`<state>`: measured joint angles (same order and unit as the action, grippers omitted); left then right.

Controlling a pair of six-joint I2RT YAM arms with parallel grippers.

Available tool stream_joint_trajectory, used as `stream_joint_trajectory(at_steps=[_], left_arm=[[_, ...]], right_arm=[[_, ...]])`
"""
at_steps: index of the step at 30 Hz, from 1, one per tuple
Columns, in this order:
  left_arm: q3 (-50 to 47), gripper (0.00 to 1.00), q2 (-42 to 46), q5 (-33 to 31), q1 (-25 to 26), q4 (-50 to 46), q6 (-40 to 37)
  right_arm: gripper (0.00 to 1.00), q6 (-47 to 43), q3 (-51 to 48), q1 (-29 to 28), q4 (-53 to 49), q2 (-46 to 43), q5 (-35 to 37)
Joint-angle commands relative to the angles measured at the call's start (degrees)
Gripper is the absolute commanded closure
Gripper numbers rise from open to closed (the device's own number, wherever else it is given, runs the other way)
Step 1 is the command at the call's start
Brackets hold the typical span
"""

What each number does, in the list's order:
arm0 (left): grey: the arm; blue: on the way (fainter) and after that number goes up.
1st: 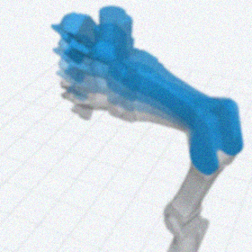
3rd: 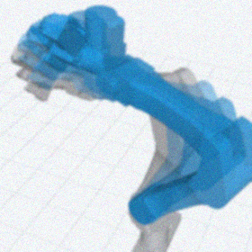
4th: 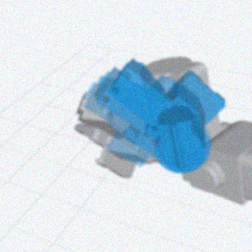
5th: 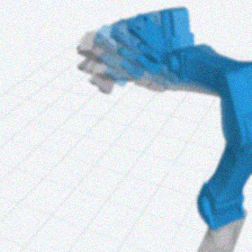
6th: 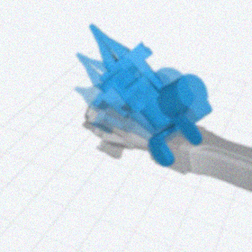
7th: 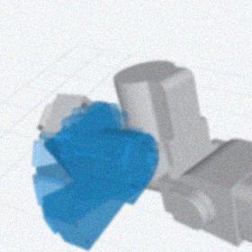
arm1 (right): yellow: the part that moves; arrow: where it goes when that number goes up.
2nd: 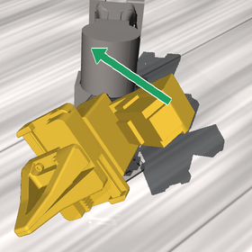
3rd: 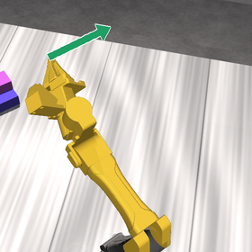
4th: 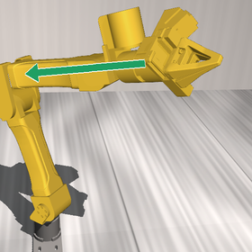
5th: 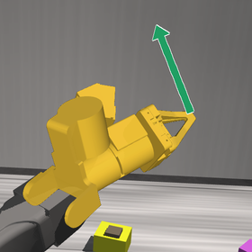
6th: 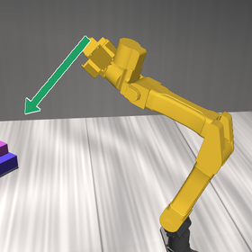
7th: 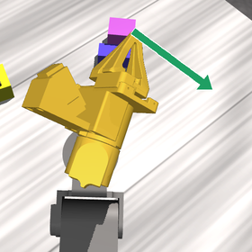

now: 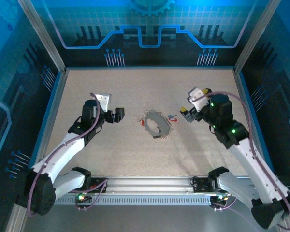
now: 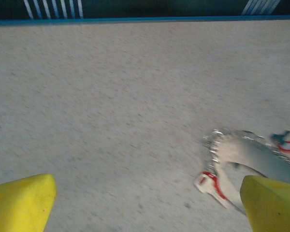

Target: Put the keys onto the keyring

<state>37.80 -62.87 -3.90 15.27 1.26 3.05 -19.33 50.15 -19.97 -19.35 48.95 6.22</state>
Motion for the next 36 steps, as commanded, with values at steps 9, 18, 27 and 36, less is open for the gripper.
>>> stream_joint_trajectory(at_steps=[9,18,27,36], left_arm=[[-5.72,0.01,-13.49,-17.05,-3.84,21.25,-5.06],[-11.47,0.01,-18.95,-14.35,-5.14,35.95,-8.25],[-18.82,0.01,-26.69,-6.28,-12.48,58.7,-4.59],[-16.29,0.01,-25.97,-7.17,-12.61,52.29,-3.67]], right_arm=[[0.0,17.96,-35.2,12.82,41.06,-4.41,-0.3],[0.0,17.4,-39.95,16.68,61.63,12.27,-4.47],[0.0,17.05,-34.86,17.35,75.73,32.99,-9.16],[0.0,18.57,-25.49,17.28,63.0,37.42,-5.68]])
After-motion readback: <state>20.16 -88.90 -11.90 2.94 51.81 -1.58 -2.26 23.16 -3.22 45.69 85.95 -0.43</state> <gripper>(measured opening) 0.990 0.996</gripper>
